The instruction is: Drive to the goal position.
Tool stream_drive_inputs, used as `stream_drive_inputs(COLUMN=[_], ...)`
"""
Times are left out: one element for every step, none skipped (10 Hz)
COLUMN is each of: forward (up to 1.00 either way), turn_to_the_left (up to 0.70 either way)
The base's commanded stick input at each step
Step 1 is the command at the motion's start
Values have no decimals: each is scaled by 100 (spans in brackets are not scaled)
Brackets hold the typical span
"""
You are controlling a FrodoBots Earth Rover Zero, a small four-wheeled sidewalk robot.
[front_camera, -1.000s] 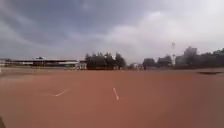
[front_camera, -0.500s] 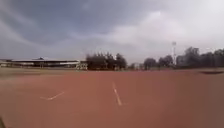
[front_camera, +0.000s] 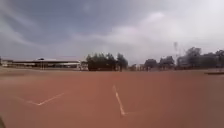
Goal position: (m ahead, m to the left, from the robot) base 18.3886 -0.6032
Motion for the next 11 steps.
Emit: stream_drive_inputs(forward=[70,70,70,70,70,70,70,70,70,70,70], turn_to_the_left=[0,0,0,0,0,0,0,0,0,0,0])
